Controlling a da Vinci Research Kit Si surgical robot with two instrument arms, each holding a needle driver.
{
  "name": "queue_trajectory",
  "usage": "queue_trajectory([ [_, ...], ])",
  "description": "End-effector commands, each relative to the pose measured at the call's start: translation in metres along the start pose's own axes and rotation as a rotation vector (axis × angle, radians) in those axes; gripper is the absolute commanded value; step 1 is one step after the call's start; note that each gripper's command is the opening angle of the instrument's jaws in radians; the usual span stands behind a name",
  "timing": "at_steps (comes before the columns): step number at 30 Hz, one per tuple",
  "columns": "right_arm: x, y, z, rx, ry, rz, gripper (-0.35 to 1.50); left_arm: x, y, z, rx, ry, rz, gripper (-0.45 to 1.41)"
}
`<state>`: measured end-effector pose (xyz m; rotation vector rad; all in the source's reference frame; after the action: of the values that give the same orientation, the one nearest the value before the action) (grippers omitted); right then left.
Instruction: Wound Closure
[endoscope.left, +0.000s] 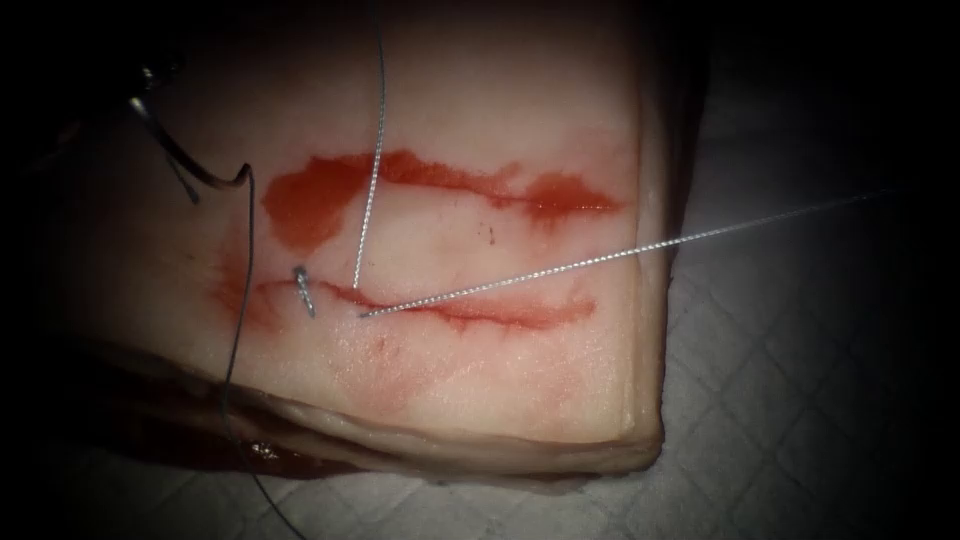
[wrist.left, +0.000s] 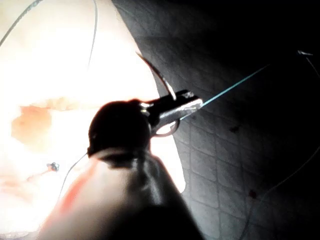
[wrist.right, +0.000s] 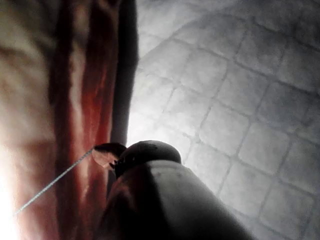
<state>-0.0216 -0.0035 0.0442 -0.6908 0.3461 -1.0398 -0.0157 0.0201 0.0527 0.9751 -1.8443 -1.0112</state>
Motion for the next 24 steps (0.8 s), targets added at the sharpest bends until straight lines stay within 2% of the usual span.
queue_trajectory([
  [1, -0.0026, -0.0016, -0.001, 0.037, -0.041, -0.012, -0.35, 0.0002, 0.0006, 0.0004, 0.001, 0.0, 0.001, -0.45],
  [5, -0.0064, -0.0026, -0.0044, 0.093, -0.087, -0.03, -0.35, 0.0002, 0.0006, 0.0004, 0.001, 0.0, 0.001, -0.45],
  [11, -0.0098, -0.004, -0.0078, 0.124, -0.157, -0.025, -0.35, 0.0002, 0.0006, 0.0004, 0.001, 0.0, 0.001, -0.45],
  [24, -0.0134, -0.0066, -0.012, 0.198, -0.242, -0.034, -0.35, 0.0002, 0.0006, 0.0004, 0.001, 0.0, 0.001, -0.45],
])
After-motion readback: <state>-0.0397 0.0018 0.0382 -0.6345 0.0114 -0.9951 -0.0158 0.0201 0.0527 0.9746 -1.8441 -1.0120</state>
